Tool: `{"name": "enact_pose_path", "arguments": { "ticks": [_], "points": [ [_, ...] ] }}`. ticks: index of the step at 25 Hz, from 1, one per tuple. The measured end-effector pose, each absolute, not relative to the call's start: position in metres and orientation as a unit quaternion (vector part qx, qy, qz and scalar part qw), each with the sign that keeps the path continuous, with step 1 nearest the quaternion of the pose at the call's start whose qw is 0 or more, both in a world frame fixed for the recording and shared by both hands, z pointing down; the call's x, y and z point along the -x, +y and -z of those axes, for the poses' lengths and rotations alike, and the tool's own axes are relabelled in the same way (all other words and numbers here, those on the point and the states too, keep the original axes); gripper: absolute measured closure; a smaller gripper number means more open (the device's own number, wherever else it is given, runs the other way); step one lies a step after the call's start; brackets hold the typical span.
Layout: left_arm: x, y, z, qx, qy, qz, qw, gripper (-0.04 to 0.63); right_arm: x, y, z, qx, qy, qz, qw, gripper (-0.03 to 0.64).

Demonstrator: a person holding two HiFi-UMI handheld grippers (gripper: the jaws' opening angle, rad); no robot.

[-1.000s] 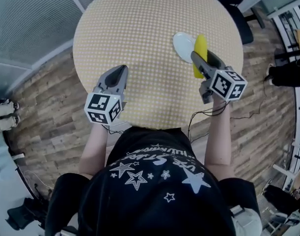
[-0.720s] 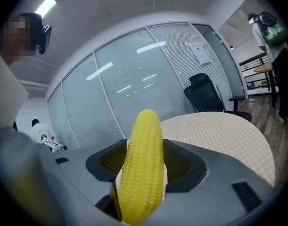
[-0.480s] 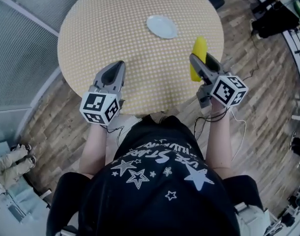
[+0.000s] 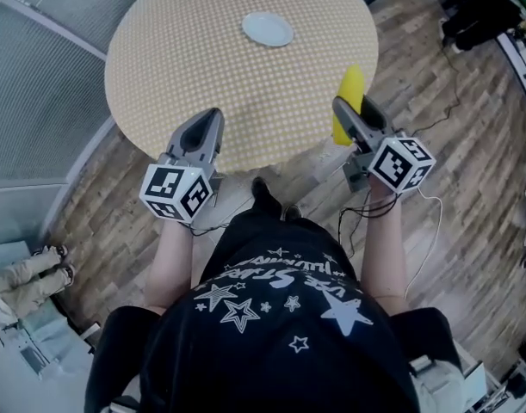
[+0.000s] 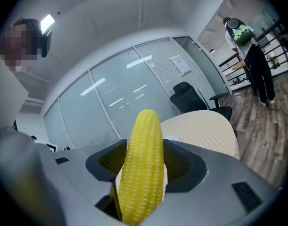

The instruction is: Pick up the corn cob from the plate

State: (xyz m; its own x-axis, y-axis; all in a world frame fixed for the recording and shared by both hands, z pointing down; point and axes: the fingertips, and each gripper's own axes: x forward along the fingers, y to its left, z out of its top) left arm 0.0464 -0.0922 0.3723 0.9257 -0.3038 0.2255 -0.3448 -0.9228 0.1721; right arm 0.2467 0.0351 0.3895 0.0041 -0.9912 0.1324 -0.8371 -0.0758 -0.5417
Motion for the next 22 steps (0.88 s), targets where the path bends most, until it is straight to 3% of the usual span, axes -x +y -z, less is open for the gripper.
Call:
{"name": "enact_pose_path", "arguments": {
  "ticks": [13, 22],
  "points": [
    [0.011, -0.025, -0.37, -0.966, -0.204, -0.114, 0.11, 0.581, -0.178, 0.073, -0.403, 0.636, 0.701, 0.265, 0.182, 0.365],
    [0.038, -0.017, -0.361, -0.98, -0.139, -0.087, 0.112, 0.581, -0.138, 0.096, -0.38, 0.678, 0.671, 0.237, 0.183, 0.365]
  ]
}}
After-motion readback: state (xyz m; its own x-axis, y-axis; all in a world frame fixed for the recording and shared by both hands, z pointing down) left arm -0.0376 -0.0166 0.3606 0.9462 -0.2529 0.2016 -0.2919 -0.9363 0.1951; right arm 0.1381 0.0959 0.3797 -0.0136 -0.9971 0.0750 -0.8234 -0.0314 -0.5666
